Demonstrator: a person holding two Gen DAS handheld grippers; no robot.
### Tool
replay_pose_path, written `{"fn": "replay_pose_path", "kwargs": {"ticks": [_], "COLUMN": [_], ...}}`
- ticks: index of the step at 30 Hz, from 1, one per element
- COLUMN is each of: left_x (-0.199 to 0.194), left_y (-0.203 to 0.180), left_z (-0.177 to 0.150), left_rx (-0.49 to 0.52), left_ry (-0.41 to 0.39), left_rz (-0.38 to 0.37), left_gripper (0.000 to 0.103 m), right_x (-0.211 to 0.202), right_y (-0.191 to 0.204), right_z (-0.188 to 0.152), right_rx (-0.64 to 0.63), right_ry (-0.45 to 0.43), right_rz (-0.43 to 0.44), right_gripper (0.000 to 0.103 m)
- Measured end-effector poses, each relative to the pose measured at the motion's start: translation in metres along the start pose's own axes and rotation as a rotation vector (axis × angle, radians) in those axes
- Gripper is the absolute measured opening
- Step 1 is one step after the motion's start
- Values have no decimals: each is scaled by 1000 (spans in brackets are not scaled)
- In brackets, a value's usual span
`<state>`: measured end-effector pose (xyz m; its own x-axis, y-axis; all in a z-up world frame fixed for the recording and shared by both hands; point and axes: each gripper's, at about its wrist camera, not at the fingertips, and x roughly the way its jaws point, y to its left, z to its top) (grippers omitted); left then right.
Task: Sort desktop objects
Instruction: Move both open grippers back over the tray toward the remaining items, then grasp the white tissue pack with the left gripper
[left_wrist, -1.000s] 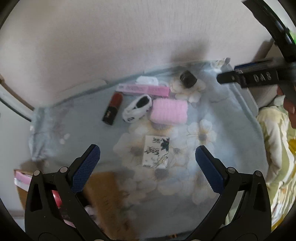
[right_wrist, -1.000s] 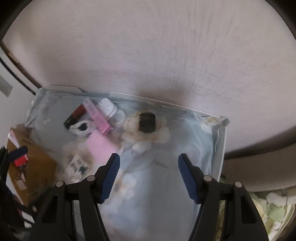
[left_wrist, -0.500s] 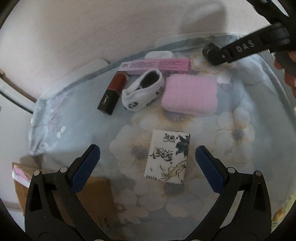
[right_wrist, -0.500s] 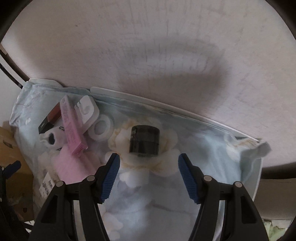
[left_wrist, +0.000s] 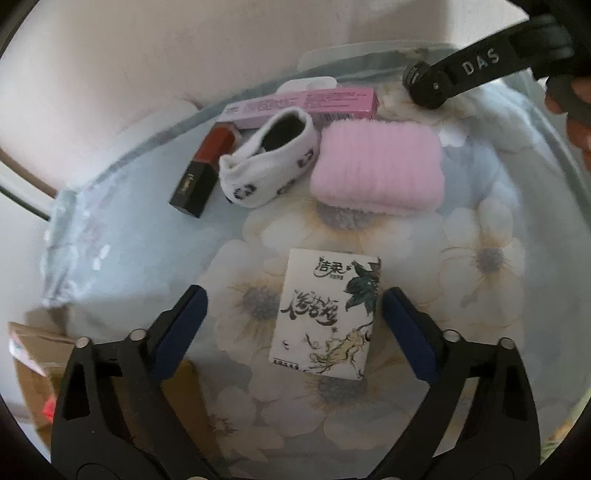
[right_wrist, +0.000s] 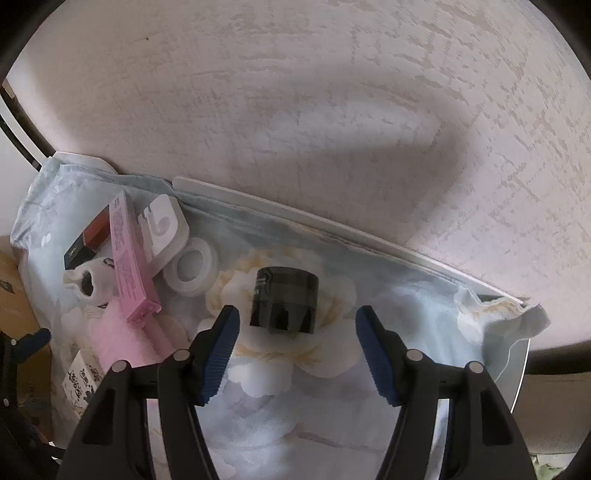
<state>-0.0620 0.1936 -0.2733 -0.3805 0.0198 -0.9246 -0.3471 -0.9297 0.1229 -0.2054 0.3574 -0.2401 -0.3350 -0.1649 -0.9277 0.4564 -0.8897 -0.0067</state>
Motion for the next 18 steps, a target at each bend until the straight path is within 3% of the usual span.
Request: {"fn": "replay_pose_path", "kwargs": {"ticks": [2,3,4,5,18], "left_x": [0,-1,-2,-3,-26], "left_y": [3,1,1,0,4], "left_z": [-2,-2,-2,-2,7], "left_rx": [-18,-23,-24,-20,10], "left_ry": [-2,0,0,-2,-11], "left_rz": [-73,-105,-134,-145,-201], "left_gripper": [64,58,48,45,44], "right_x": [1,1,2,1,-18], "right_y": [1,1,1,1,-2], "right_z": [0,0,0,0,-7], "right_rx": [-7,-8,-3,0,61], "right_ry": [-1,-2,-3,-12,-54], "right_rz": [7,15,23,24,26], "right_gripper": [38,32,32,32,32]}}
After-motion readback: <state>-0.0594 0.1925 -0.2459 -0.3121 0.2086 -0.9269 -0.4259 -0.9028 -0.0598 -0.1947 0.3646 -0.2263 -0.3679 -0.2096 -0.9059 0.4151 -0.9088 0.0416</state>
